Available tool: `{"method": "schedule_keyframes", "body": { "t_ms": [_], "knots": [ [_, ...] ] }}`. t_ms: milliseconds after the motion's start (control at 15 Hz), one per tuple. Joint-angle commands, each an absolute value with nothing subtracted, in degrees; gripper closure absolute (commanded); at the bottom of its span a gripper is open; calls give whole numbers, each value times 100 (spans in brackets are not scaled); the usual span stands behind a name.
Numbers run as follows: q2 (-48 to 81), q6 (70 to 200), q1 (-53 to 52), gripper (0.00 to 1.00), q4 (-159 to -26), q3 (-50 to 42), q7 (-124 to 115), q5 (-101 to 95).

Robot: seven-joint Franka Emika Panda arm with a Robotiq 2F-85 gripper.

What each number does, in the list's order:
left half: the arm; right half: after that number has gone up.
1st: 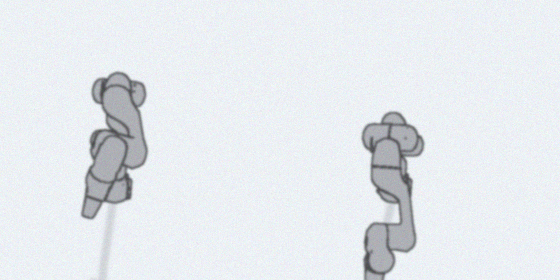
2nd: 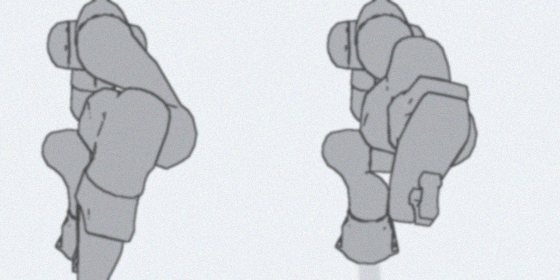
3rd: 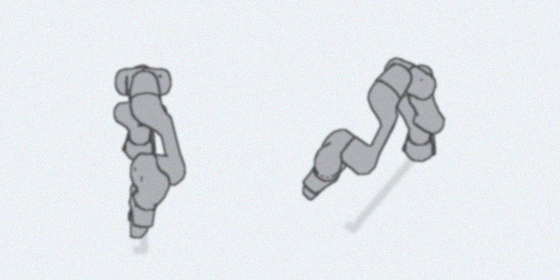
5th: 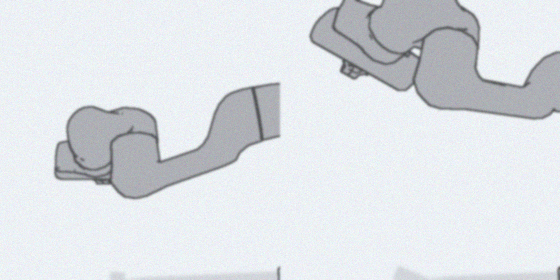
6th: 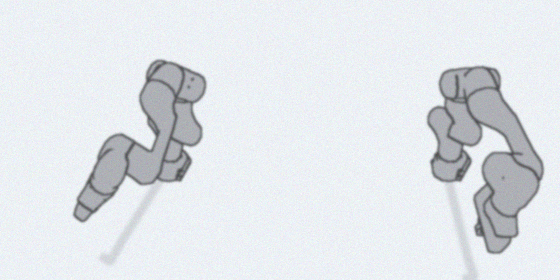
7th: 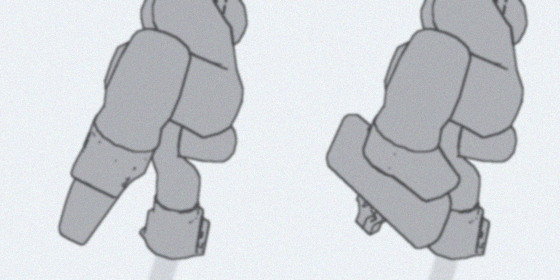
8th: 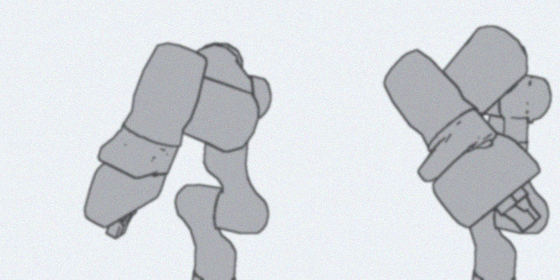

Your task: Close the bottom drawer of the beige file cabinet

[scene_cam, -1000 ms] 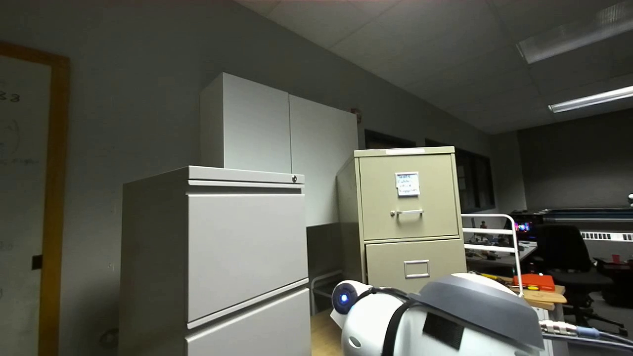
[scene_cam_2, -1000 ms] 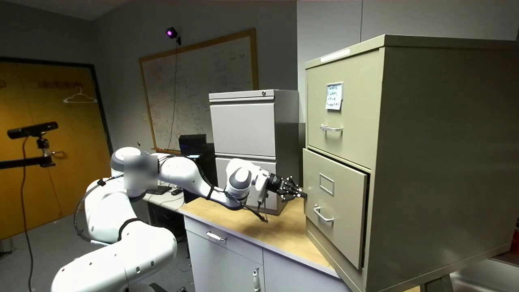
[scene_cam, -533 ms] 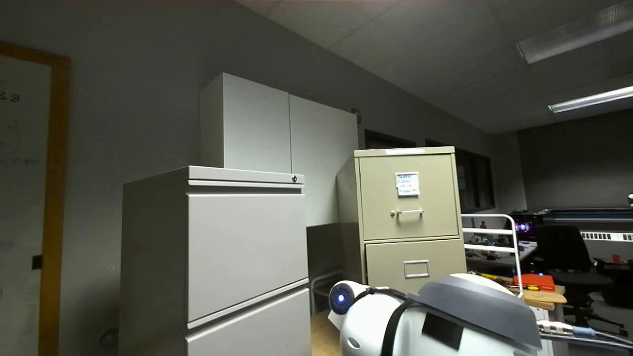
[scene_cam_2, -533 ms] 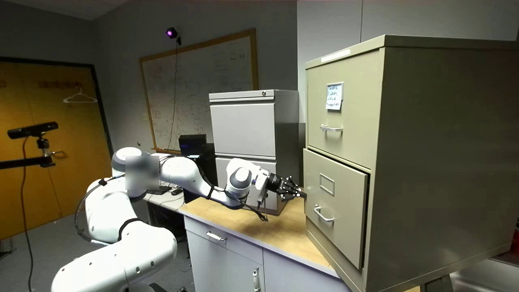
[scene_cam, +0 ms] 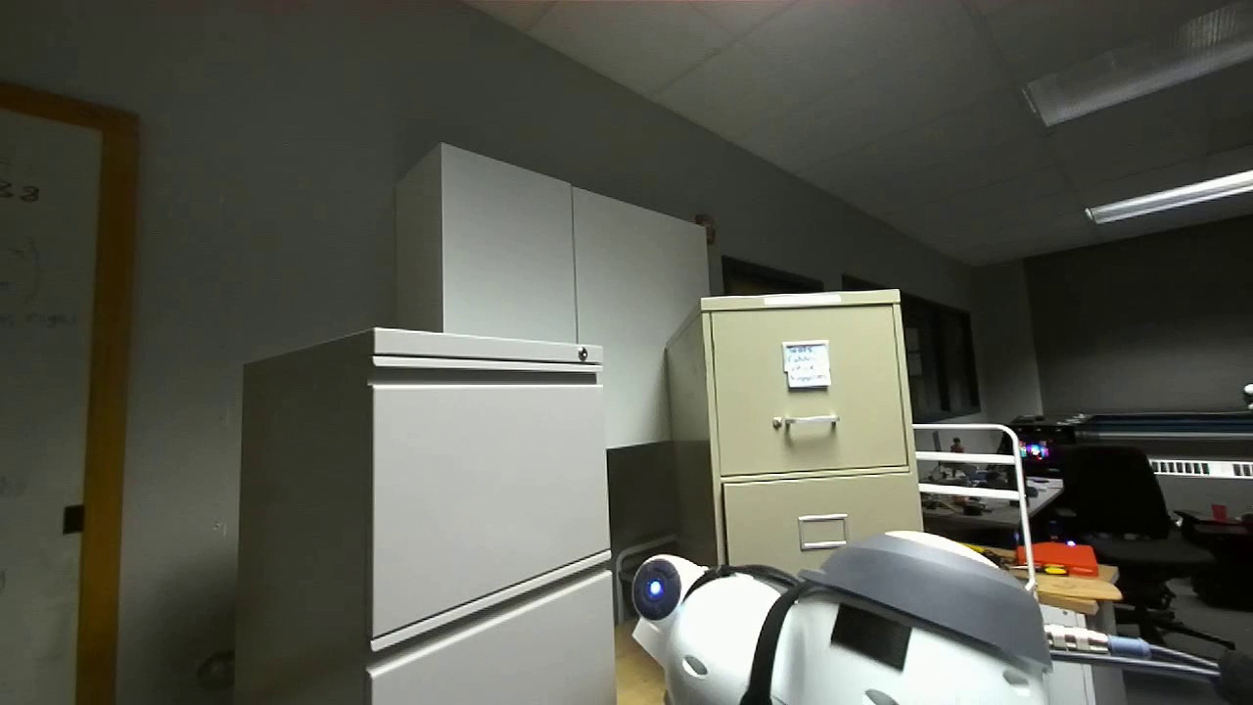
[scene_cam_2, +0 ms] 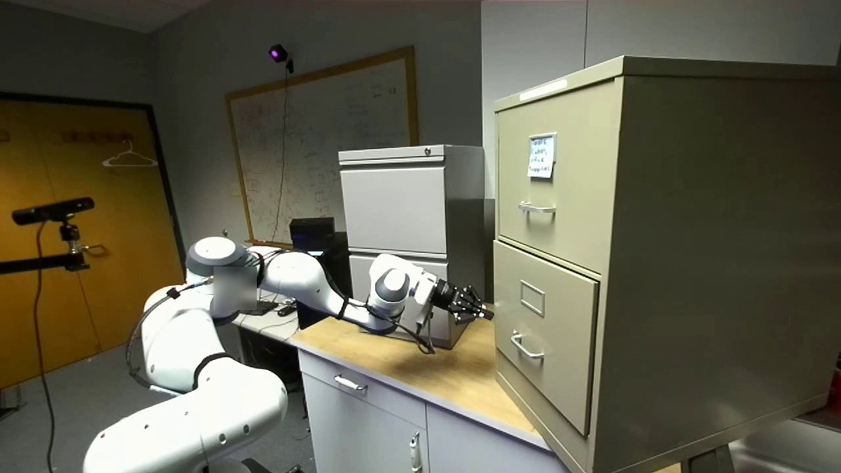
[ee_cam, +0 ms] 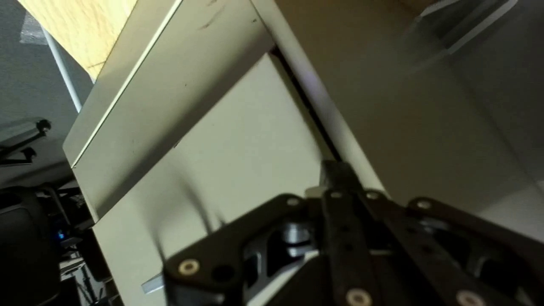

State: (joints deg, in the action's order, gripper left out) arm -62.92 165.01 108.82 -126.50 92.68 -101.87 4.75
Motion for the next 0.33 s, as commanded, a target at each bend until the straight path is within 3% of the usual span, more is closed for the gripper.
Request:
{"method": "schedule_keyframes", "body": {
  "t_ms": [0, 67, 133, 267],
  "knots": [
    [-5614, 17040, 10994, 100, -12357, 9574, -9421, 553],
    [-5472, 17234, 10886, 92, -12444, 9600, -9231, 563],
    [-5289, 17417, 10744, 76, -12579, 9602, -9031, 569],
    [-4942, 17677, 10308, 60, -12895, 9490, -8568, 520]
  ]
}}
